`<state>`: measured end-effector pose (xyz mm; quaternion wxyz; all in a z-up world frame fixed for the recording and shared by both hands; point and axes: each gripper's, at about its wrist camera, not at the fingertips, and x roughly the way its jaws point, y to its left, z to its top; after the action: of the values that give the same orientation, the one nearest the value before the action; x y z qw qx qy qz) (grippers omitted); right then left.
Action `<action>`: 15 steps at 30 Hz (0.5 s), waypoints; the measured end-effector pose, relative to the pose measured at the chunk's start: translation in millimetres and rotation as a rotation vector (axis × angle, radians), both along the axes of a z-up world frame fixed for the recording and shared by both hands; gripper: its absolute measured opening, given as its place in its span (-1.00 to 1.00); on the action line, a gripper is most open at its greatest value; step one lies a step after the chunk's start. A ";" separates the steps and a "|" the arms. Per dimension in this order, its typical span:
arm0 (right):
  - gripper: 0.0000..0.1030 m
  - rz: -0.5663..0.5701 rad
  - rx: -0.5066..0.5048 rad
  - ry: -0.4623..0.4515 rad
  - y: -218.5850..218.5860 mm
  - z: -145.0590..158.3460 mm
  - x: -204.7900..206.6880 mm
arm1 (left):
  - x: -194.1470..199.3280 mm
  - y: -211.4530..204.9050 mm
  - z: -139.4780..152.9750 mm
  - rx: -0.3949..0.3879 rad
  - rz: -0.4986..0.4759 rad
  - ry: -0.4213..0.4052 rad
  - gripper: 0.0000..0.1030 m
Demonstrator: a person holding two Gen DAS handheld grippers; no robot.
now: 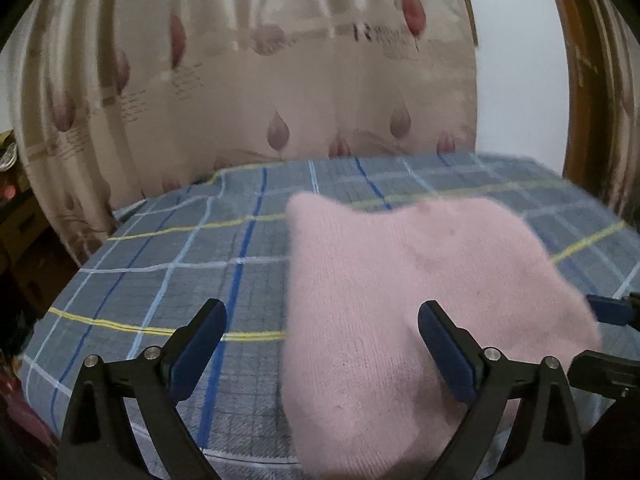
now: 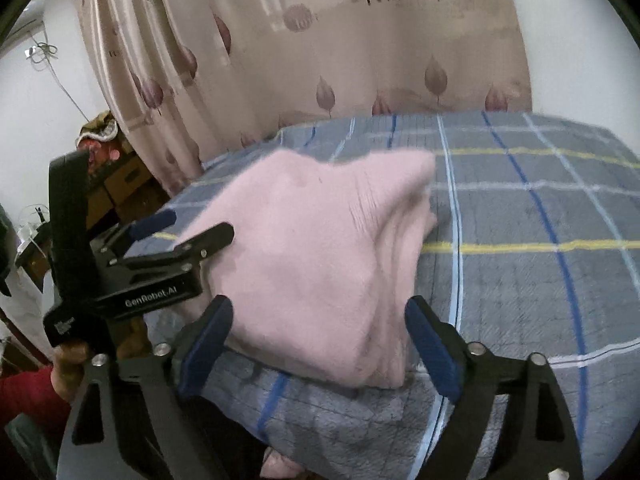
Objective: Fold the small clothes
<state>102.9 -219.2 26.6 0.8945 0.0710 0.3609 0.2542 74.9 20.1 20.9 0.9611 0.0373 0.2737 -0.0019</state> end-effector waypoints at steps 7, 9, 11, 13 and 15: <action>0.88 -0.032 0.016 -0.103 1.6 32.1 -14.3 | -15.2 10.0 29.7 -0.070 0.008 -0.055 1.00; 0.88 -0.029 0.019 -0.103 2.3 34.0 -12.9 | -16.5 9.0 35.6 -0.066 0.003 -0.064 1.00; 0.88 -0.029 0.017 -0.101 1.4 33.2 -14.1 | -16.5 5.5 40.0 -0.045 -0.008 -0.061 1.00; 0.88 -0.025 0.014 -0.095 1.7 32.3 -13.6 | -16.0 1.8 42.2 -0.039 -0.026 -0.051 1.00; 0.88 -0.022 0.010 -0.092 3.1 31.6 -15.2 | -16.8 1.1 43.3 -0.058 -0.042 -0.048 1.00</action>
<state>87.6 -216.1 58.3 0.9126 0.0677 0.3171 0.2491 58.0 21.2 64.3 0.9678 0.0155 0.2494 -0.0292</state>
